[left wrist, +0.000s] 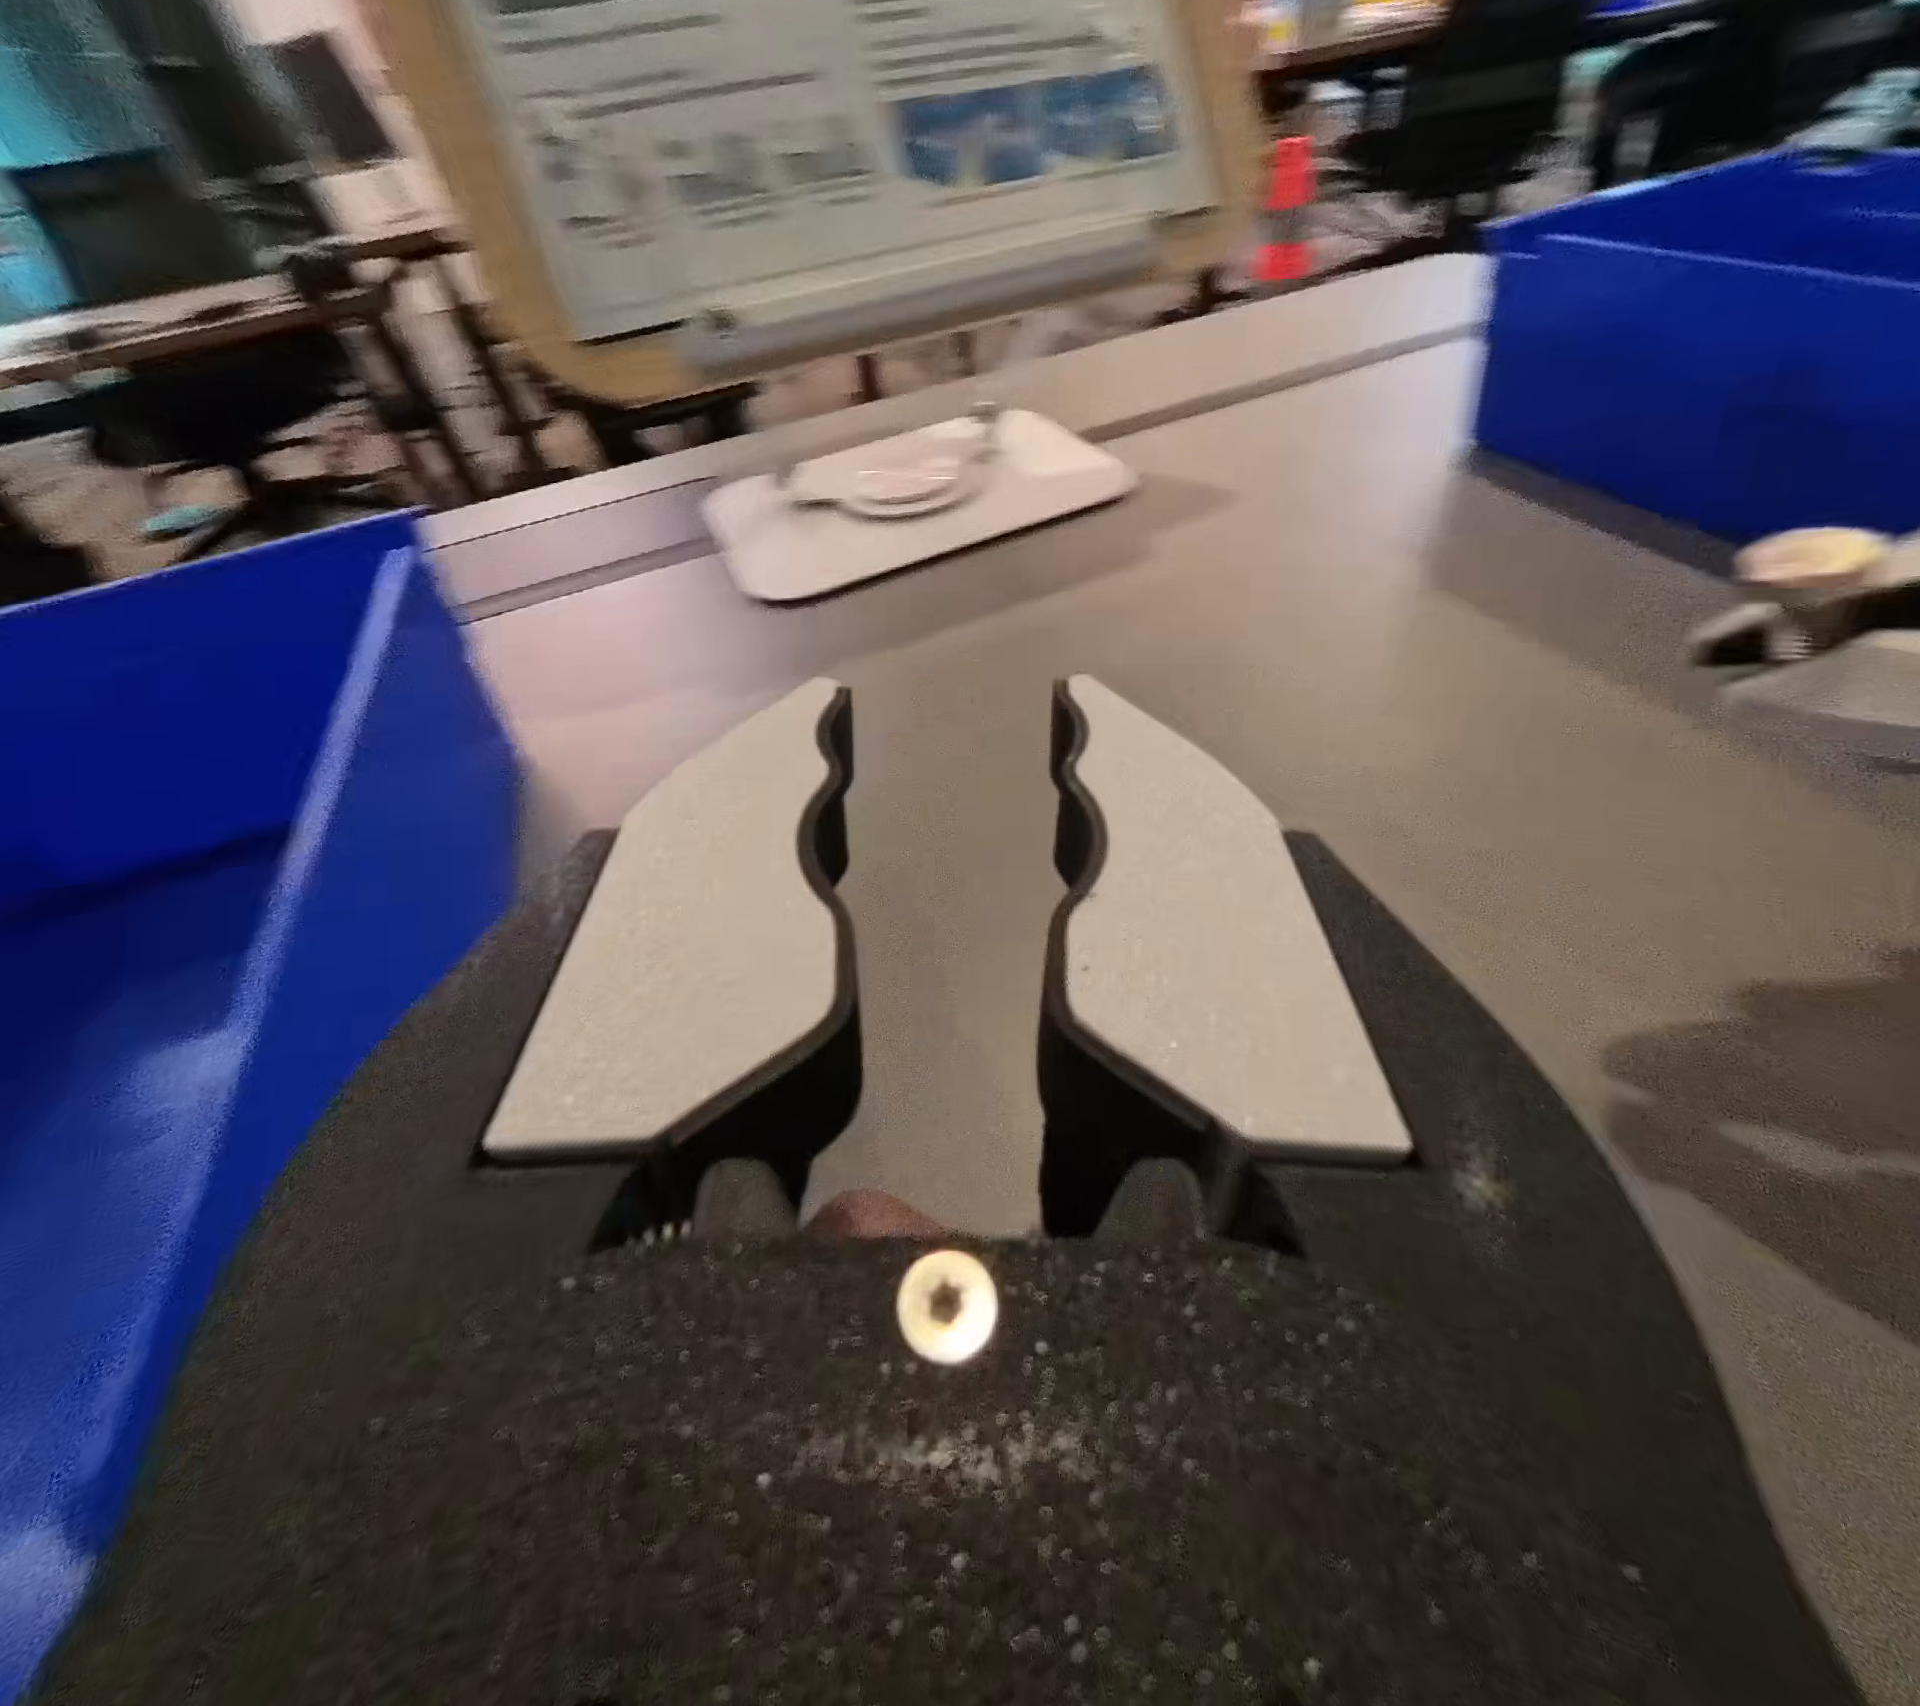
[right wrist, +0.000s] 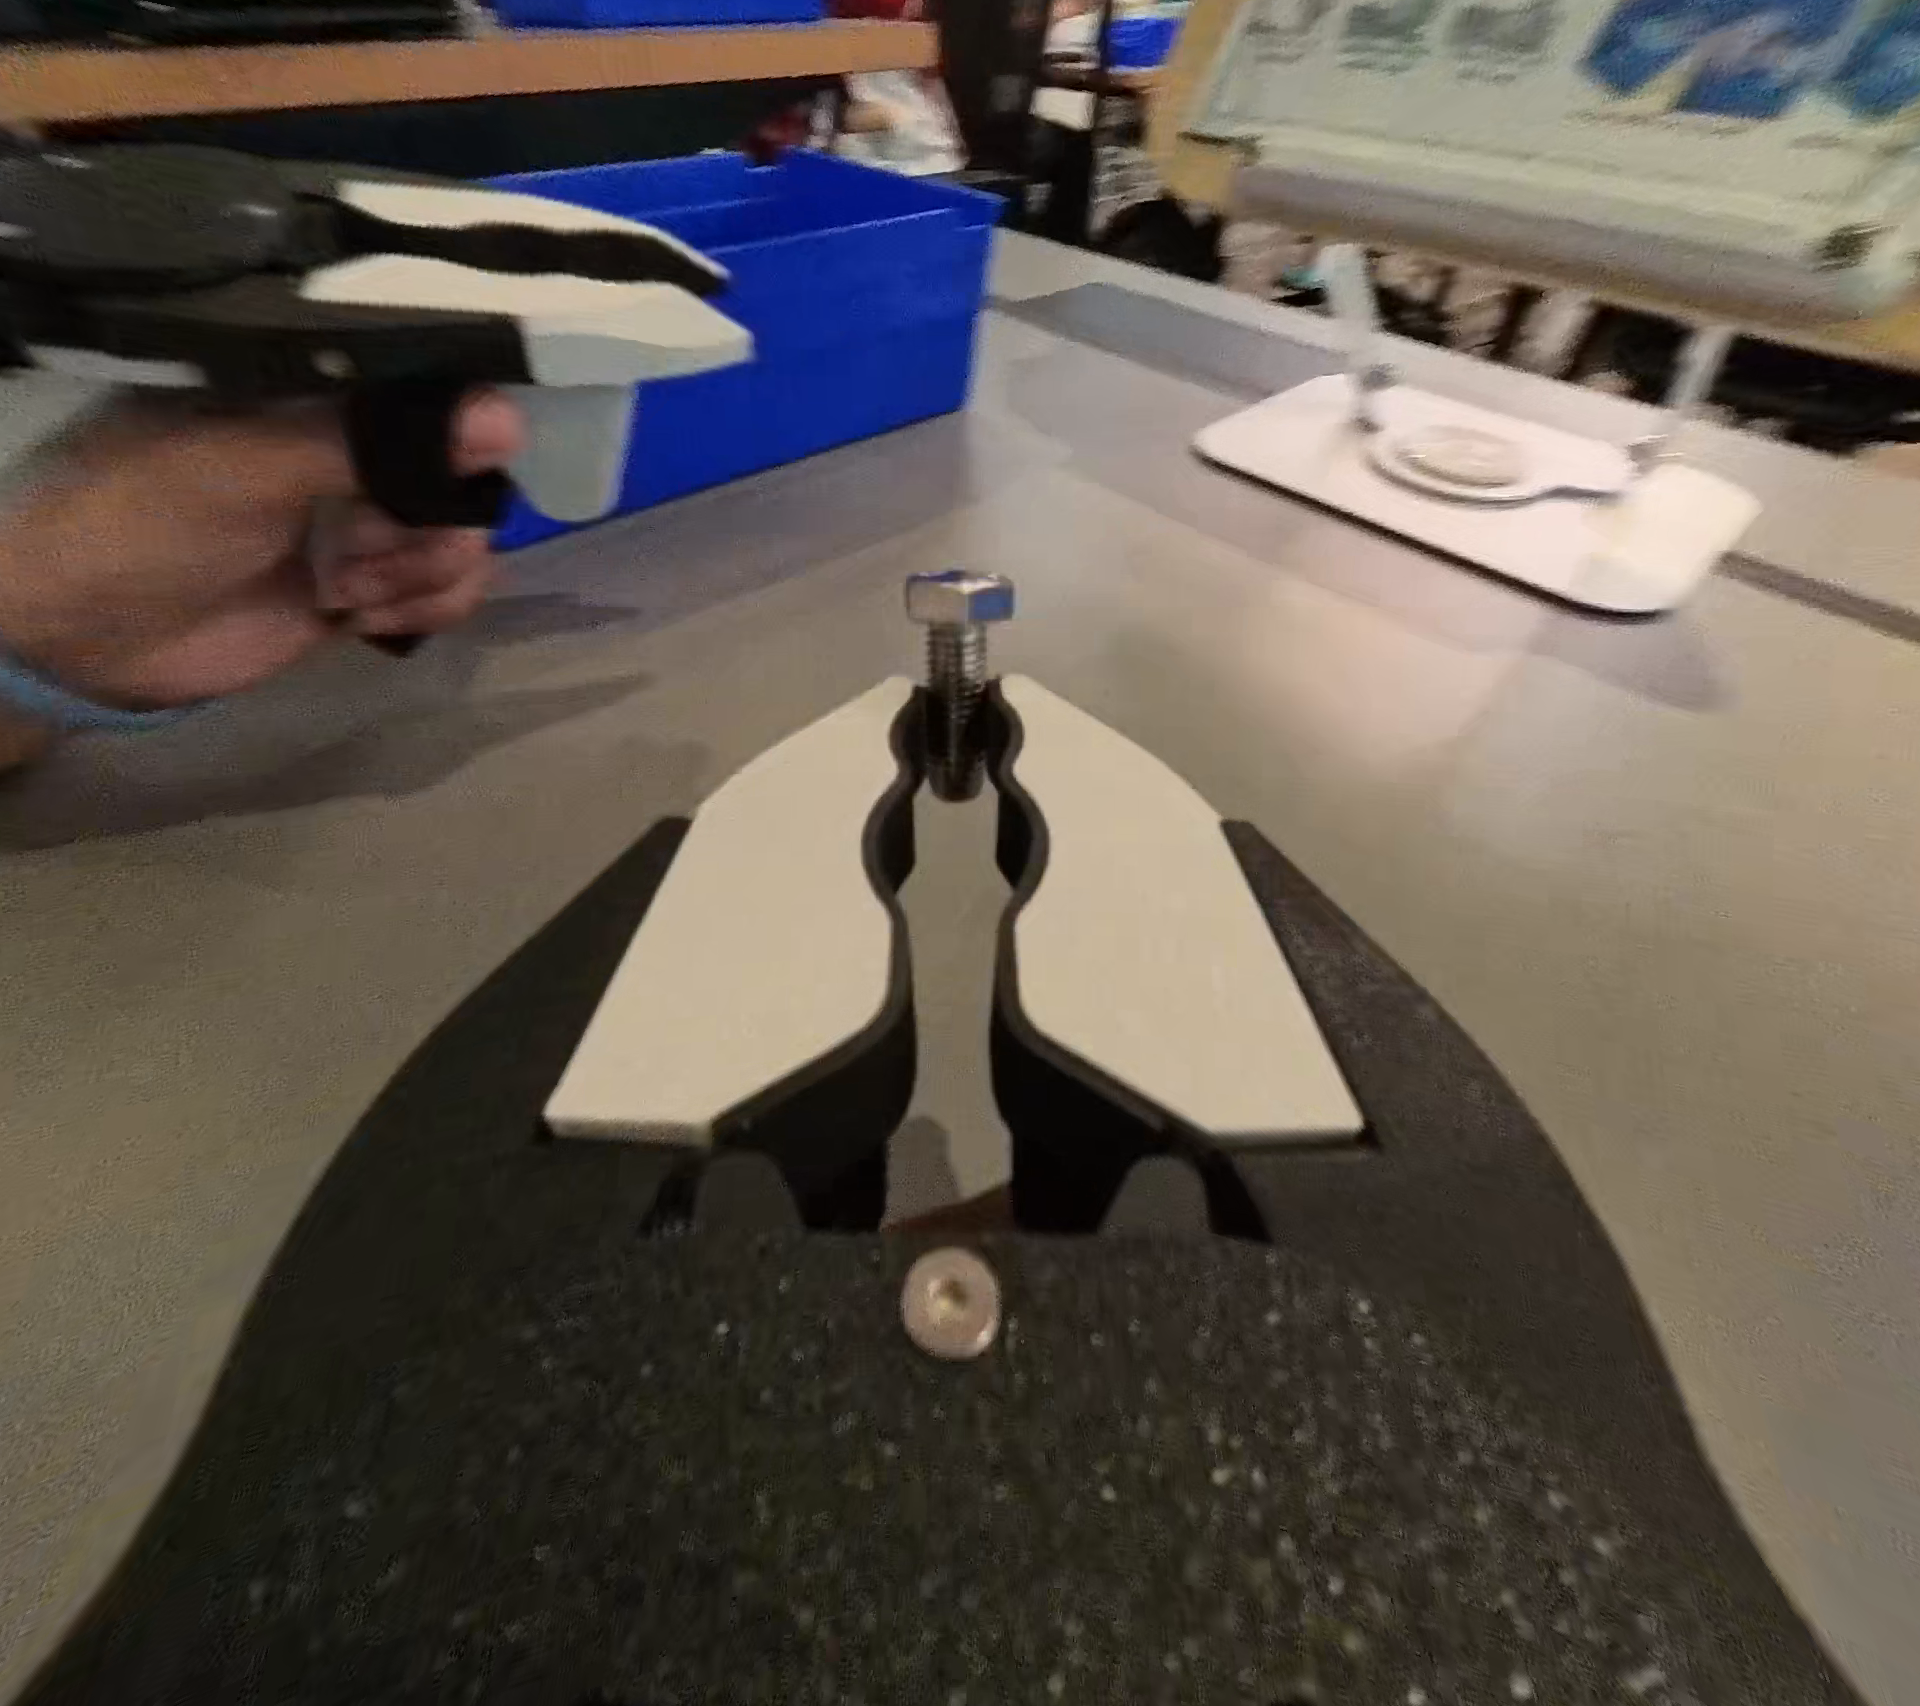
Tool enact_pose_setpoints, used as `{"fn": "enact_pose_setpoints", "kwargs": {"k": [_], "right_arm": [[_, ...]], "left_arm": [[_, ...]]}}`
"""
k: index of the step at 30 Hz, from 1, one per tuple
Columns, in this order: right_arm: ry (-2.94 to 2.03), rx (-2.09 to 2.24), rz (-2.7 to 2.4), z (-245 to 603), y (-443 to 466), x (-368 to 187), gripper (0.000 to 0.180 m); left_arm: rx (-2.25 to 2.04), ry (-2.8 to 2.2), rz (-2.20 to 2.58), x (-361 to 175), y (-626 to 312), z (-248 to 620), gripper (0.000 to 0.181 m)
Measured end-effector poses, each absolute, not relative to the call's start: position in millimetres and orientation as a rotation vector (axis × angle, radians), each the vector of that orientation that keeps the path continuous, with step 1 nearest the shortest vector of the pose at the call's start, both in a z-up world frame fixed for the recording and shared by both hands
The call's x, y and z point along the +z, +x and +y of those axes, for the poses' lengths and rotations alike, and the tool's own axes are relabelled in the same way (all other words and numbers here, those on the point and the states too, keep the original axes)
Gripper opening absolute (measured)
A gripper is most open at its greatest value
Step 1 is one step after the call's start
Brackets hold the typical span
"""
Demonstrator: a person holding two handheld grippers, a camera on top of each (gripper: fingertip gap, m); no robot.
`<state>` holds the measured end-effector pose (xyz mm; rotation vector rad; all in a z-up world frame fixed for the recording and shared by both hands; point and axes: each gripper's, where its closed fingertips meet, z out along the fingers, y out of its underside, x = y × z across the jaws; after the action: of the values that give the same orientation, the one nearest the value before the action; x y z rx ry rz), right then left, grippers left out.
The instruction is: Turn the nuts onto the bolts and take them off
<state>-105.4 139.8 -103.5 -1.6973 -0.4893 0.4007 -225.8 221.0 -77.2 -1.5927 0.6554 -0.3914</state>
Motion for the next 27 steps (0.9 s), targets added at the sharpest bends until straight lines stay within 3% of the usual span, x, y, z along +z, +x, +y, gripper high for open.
{"fn": "enact_pose_setpoints", "kwargs": {"k": [19,27], "right_arm": [[-1.649,0.222,-0.245,144,-59,-88,0.010],[-1.716,-0.002,-0.108,179,86,52,0.010]], "left_arm": [[-0.362,-1.633,0.614,-81,-236,231,0.033],[-0.404,-1.639,0.655,-83,-229,225,0.032]]}}
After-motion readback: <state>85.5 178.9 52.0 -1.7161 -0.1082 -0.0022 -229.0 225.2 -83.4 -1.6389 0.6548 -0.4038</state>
